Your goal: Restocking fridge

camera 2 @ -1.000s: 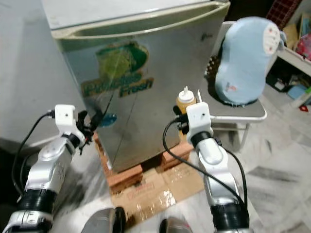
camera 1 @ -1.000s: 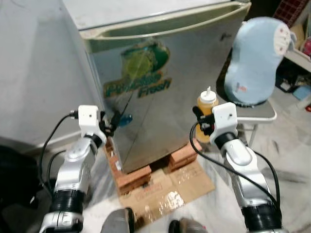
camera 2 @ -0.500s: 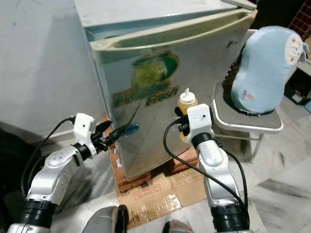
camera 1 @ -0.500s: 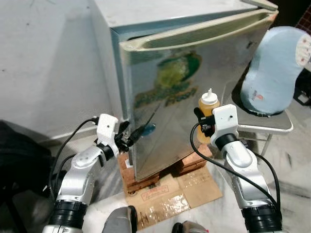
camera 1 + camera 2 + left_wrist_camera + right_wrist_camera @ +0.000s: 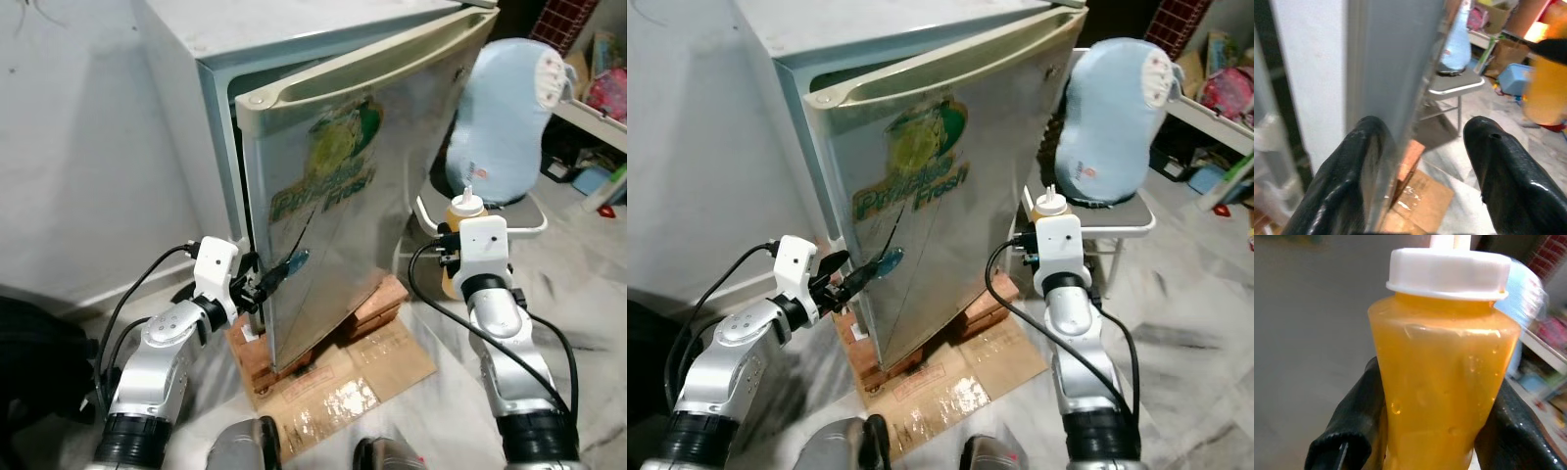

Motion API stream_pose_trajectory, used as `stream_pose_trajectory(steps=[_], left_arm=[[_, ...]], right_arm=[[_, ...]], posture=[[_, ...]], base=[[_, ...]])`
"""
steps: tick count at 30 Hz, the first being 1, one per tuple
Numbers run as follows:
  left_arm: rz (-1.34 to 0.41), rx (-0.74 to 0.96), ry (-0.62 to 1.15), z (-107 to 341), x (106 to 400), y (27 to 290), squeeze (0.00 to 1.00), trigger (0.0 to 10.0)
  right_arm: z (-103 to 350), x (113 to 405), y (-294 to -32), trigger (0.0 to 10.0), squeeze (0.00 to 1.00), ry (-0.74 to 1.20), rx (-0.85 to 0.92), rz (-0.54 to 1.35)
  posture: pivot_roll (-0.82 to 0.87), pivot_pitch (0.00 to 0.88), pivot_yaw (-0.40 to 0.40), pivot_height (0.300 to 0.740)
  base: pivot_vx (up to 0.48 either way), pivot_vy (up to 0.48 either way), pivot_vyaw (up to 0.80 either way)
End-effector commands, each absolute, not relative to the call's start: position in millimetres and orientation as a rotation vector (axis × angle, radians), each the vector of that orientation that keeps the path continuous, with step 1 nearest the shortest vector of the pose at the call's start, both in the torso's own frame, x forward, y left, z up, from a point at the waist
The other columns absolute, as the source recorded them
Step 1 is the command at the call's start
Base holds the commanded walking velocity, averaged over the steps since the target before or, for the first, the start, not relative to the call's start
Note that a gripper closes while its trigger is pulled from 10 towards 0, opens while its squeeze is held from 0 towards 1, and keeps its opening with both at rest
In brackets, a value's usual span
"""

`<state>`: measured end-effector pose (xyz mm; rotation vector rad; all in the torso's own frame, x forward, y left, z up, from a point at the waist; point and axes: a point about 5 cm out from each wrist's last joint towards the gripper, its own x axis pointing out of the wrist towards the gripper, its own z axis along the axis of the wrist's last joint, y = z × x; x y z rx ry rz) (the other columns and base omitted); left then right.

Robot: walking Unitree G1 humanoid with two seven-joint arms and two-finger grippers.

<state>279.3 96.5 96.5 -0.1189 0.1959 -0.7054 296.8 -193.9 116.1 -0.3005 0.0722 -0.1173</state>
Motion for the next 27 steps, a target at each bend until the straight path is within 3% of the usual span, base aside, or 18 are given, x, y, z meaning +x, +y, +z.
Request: stream_pose_trajectory(steps=[1, 21, 27], left_arm=[[-0.740, -0.097, 0.178, 101.4, 279.7, 90.1, 0.00, 10.0], [-0.763, -0.076, 0.178, 101.4, 278.6, 79.8, 0.00, 10.0], [-0.587, -0.031, 0.178, 96.5, 284.9, 94.8, 0.00, 10.0]], right_arm=[[116.2, 293.6, -198.5, 10.0, 0.00, 0.066, -0.302, -0.144], [113.3, 291.9, -204.9, 10.0, 0.00, 0.080, -0.309, -0.208], [111.2, 291.8, -205.5, 10.0, 0.00, 0.092, -0.305, -0.205]], posture=[[-0.02, 0.070, -0.008, 0.740], [-0.02, 0.069, 0.003, 0.740], [-0.02, 0.069, 0.004, 0.740]], base=[[0.000, -0.315, 0.00], [0.000, -0.312, 0.00], [0.000, 0.000, 0.00]])
